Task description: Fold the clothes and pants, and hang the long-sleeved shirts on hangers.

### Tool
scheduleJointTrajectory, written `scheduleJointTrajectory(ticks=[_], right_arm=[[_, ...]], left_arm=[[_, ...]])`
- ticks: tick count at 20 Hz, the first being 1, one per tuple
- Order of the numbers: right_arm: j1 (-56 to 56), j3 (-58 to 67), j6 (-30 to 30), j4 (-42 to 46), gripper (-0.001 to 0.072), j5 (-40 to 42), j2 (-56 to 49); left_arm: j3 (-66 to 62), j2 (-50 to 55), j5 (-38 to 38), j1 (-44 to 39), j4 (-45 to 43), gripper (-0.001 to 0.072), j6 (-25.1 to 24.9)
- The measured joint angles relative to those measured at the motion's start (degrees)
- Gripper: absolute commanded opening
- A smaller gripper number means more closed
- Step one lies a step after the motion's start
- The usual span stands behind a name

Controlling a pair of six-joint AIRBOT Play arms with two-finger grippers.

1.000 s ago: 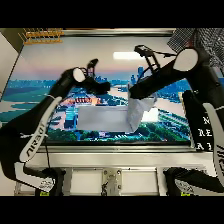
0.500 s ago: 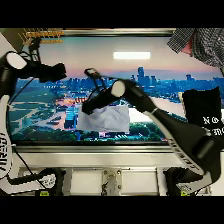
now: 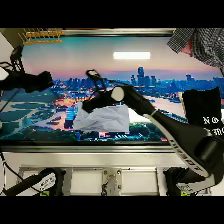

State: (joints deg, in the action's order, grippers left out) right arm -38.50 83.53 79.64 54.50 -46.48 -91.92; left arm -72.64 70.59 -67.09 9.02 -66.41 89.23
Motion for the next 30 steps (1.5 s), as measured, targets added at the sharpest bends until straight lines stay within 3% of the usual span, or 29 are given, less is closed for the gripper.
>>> scheduleJointTrajectory(ticks=[1,2,3,4,12,13,14,15,18,23,25,26,28,30], right_arm=[[2.6,-3.7,1.1,2.1,0.0536,-0.9,2.9],[5.3,-7.4,1.8,4.1,0.0536,-1.9,5.6],[8.4,-11.4,2.6,6.0,0.0536,-3.0,8.5],[11.3,-15.0,3.0,7.3,0.0536,-3.9,11.1],[24.5,-30.4,4.4,10.5,0.0536,-6.6,22.2],[24.9,-30.8,4.4,10.5,0.0536,-6.5,22.5],[25.2,-31.1,4.4,10.7,0.0536,-6.5,22.7],[25.4,-31.3,4.5,10.9,0.0536,-6.5,22.8],[25.6,-31.6,4.6,10.9,0.0536,-6.4,23.1],[25.8,-31.8,4.6,10.9,0.0537,-6.3,23.2],[25.8,-31.8,4.6,10.9,0.0545,-6.2,23.2],[25.8,-31.9,4.6,10.9,0.0549,-6.1,23.2],[26.0,-32.6,5.4,10.9,0.0548,-6.0,23.1],[26.3,-34.5,6.6,10.2,0.0548,-5.4,22.6]], left_arm=[[3.3,-1.3,0.0,-0.7,0.0,0.0014,-0.4],[6.4,-2.4,0.1,-1.5,0.0,0.0202,-0.9],[9.8,-3.5,0.1,-2.4,0.1,0.0489,-1.4],[13.0,-4.3,0.0,-3.2,0.2,0.0557,-1.7],[32.2,-5.0,3.8,-7.0,4.1,0.0548,-4.3],[33.3,-4.7,4.5,-7.2,5.5,0.0508,-5.2],[34.1,-4.5,4.7,-7.3,6.7,0.0175,-6.1],[34.6,-4.3,4.8,-7.3,7.4,0.0011,-6.8],[35.2,-5.3,4.5,-6.4,6.6,0.0005,-8.0],[34.4,-9.5,1.9,-1.8,-1.8,0.0010,-8.8],[34.3,-10.4,1.5,-0.2,-3.8,0.0556,-8.8],[34.2,-10.6,1.5,0.4,-4.3,0.0541,-8.8],[33.4,-11.0,1.0,1.2,-5.0,0.0397,-8.8],[32.4,-12.1,1.0,1.5,-4.4,0.0157,-8.8]])
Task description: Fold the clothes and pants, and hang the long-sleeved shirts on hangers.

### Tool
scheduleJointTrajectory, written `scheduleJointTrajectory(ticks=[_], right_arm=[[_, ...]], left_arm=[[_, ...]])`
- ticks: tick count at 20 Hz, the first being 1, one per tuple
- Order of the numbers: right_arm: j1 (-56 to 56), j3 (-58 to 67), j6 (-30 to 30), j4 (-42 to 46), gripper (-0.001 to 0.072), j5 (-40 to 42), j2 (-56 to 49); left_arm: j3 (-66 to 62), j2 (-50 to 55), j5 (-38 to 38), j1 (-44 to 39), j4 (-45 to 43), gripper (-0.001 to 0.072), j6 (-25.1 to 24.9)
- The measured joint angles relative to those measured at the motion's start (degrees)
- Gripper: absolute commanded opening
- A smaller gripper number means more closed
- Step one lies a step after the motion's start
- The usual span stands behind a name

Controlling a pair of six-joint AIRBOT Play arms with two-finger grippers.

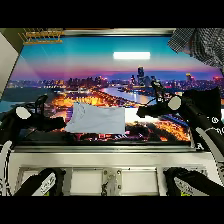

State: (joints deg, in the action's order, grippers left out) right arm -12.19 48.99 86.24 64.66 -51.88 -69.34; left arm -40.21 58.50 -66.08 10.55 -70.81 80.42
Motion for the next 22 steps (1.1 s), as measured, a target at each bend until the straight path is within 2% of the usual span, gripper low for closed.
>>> scheduleJointTrajectory(ticks=[1,4,7,8,11,14,15,16,20,22], right_arm=[[0.1,-1.3,0.4,-1.1,0.0549,0.3,-0.5],[0.2,-5.9,-1.7,-9.8,0.0537,2.7,-3.7],[-0.9,-8.2,-8.7,-22.9,0.0526,5.5,-8.8],[-1.6,-8.4,-11.2,-27.8,0.0473,6.3,-10.5],[-5.2,-8.1,-19.1,-41.6,0.0463,8.5,-16.0],[-9.4,-5.7,-24.1,-51.3,0.0421,11.0,-20.2],[-10.8,-4.6,-25.1,-53.1,0.0186,12.1,-21.4],[-12.0,-3.5,-25.9,-54.3,0.0020,13.3,-22.4],[-13.9,1.5,-29.5,-55.9,0.0014,14.4,-23.6],[-11.5,4.9,-27.4,-50.3,0.0014,12.6,-22.1]], left_arm=[[-0.3,-0.9,0.0,0.0,1.0,0.0010,0.0],[-0.8,-4.6,1.9,-2.0,4.0,0.0005,-0.2],[-0.9,-8.2,4.5,-6.1,5.5,0.0005,0.1],[-1.0,-8.9,5.3,-7.6,5.6,0.0006,0.6],[-1.0,-10.3,7.3,-11.8,6.2,0.0005,2.3],[-1.0,-10.8,9.0,-15.1,6.4,0.0005,3.8],[-1.0,-10.9,9.4,-16.0,6.4,0.0005,4.2],[-1.0,-11.0,9.8,-16.6,6.4,0.0005,4.7],[-1.0,-11.1,10.4,-18.1,6.4,0.0005,6.2],[-1.0,-11.1,10.3,-18.3,6.4,0.0006,6.6]])
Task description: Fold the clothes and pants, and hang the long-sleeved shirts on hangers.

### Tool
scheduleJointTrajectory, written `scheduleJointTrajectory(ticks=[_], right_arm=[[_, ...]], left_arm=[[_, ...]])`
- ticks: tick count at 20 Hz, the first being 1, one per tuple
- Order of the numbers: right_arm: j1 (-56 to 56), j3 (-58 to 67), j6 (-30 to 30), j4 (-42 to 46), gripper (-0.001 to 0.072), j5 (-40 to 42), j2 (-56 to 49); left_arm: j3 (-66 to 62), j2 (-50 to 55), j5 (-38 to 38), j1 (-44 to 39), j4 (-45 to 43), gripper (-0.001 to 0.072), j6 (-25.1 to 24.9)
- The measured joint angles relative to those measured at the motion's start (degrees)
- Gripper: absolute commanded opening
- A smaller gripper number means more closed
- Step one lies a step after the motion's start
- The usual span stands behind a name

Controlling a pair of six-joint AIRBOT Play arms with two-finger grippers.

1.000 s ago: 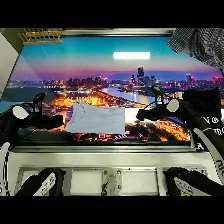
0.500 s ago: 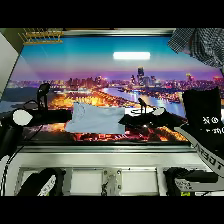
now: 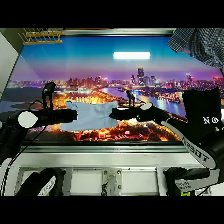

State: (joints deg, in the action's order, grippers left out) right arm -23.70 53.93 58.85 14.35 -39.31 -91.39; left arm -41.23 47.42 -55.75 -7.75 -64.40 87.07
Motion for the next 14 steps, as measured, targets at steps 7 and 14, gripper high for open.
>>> scheduleJointTrajectory(ticks=[7,14], right_arm=[[24.1,18.1,21.6,39.2,0.0014,-13.5,8.8],[48.2,29.9,26.4,48.8,0.0014,-18.8,12.7]], left_arm=[[0.0,0.0,0.6,-0.2,0.1,0.0005,1.1],[0.0,0.0,0.9,-0.2,0.1,0.0005,2.7]])
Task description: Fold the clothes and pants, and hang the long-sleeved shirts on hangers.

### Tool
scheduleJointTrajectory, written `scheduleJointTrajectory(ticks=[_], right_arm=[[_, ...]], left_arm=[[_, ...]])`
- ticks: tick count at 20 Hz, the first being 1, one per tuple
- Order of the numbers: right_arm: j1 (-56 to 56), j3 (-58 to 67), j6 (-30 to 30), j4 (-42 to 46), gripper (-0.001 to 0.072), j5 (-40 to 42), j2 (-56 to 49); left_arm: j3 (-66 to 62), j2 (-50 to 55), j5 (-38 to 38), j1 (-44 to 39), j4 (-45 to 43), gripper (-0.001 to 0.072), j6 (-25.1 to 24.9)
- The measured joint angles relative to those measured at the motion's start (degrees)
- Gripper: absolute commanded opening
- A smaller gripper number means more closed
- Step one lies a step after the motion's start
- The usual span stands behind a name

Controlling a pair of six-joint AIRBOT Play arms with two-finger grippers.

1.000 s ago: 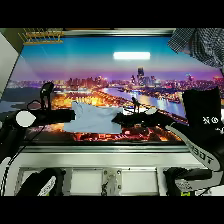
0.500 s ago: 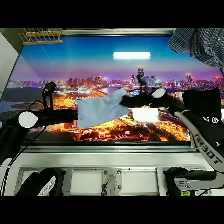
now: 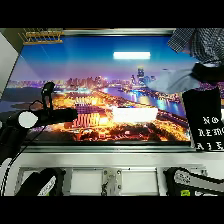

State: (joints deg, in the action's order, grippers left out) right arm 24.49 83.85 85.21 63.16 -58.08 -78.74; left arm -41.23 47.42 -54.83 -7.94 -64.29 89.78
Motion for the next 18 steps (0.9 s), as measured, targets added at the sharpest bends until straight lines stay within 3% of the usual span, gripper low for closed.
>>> scheduleJointTrajectory(ticks=[8,13,18], right_arm=[[11.6,4.6,0.9,3.3,0.0014,-1.2,7.0],[12.9,3.9,3.2,11.0,0.0014,-7.0,13.4],[13.2,-6.7,7.9,23.3,0.0014,-15.9,19.9]], left_arm=[[0.0,0.0,0.0,0.0,0.0,0.0005,0.2],[0.0,0.0,0.0,0.0,-0.1,0.0006,0.3],[0.0,0.0,-0.2,0.0,-0.1,0.0005,0.3]])
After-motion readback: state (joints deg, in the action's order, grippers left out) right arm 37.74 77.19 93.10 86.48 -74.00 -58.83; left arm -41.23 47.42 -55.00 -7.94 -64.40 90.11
